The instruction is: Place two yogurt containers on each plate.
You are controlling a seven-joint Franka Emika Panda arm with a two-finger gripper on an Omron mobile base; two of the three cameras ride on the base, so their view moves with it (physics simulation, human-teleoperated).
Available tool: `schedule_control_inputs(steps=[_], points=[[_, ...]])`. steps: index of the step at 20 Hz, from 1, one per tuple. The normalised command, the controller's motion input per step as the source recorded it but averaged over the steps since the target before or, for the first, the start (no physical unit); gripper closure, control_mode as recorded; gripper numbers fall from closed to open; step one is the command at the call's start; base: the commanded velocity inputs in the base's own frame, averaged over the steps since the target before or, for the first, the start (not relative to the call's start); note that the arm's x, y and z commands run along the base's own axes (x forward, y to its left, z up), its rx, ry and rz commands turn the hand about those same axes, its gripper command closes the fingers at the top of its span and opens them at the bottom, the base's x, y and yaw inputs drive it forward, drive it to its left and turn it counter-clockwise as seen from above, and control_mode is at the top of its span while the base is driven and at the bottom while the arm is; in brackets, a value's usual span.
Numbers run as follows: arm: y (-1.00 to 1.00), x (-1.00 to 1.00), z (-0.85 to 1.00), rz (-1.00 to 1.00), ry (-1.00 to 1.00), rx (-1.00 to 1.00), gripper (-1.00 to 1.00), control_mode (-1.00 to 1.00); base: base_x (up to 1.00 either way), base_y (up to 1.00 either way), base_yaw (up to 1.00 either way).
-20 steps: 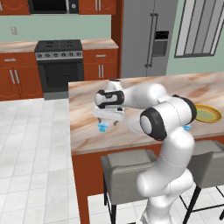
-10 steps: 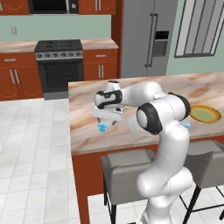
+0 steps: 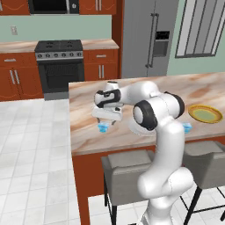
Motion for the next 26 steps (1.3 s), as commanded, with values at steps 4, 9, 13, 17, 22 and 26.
schedule_control_inputs(steps=[4, 9, 13, 17, 22, 26], points=[[0.03, 0.28, -0.12, 0.0, 0.09, 0.0, -1.0, -1.0, 0.0, 0.0, 0.0], [0.06, 0.13, -0.12, 0.0, 0.08, 0.0, -1.0, -1.0, 0.0, 0.0, 0.0], [0.1, 0.0, -0.09, 0.0, 0.0, 0.0, -1.0, -1.0, 0.0, 0.0, 0.0], [0.1, 0.0, -0.07, 0.0, 0.0, 0.0, -1.0, -1.0, 0.0, 0.0, 0.0], [0.04, 0.0, -0.1, 0.0, 0.0, 0.0, -1.0, -1.0, 0.0, 0.0, 0.0], [0.0, 0.0, -0.11, 0.0, 0.0, 0.0, -1.0, -1.0, 0.0, 0.0, 0.0]])
